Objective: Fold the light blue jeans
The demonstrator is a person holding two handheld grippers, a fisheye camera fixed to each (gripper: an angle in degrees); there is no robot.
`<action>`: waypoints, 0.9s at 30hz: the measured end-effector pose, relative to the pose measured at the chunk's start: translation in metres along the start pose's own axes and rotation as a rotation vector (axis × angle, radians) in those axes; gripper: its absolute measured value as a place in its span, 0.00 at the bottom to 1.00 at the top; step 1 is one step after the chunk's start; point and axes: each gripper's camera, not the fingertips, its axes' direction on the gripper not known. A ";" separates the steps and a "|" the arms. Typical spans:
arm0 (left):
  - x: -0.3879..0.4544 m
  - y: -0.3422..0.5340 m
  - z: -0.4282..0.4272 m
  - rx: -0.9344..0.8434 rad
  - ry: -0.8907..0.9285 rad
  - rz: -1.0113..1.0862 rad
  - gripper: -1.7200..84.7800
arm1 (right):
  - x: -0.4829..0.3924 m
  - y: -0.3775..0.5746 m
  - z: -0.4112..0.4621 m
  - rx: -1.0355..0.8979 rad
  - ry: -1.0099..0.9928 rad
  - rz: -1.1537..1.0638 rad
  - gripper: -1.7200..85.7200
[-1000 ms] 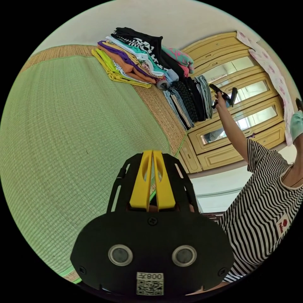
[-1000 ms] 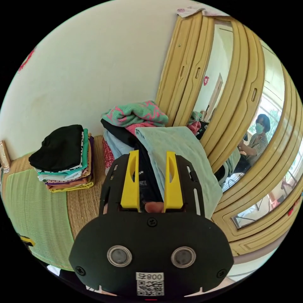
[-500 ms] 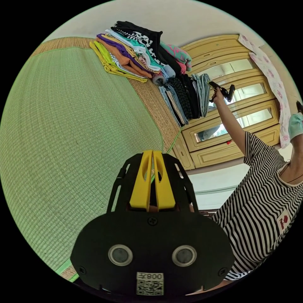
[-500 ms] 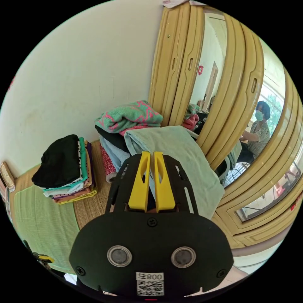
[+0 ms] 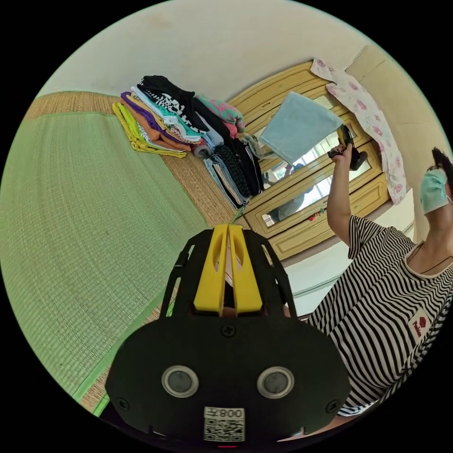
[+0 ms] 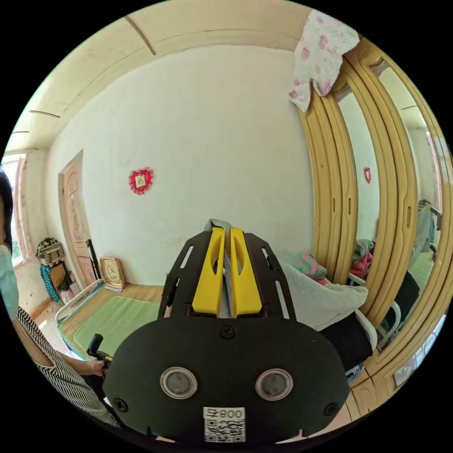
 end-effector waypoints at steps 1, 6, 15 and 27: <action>0.010 0.006 -0.013 0.030 0.008 0.007 0.03 | -0.020 -0.009 -0.008 0.018 -0.047 -0.017 0.02; 0.051 0.035 -0.071 0.159 0.001 0.034 0.06 | -0.090 -0.029 -0.018 0.047 -0.223 -0.021 0.02; 0.115 0.106 -0.177 0.310 -0.160 0.056 0.12 | -0.172 0.003 0.017 -0.028 -0.468 0.123 0.02; 0.176 0.191 -0.305 0.542 -0.668 0.003 0.20 | -0.275 0.134 0.085 -0.246 -0.977 0.143 0.03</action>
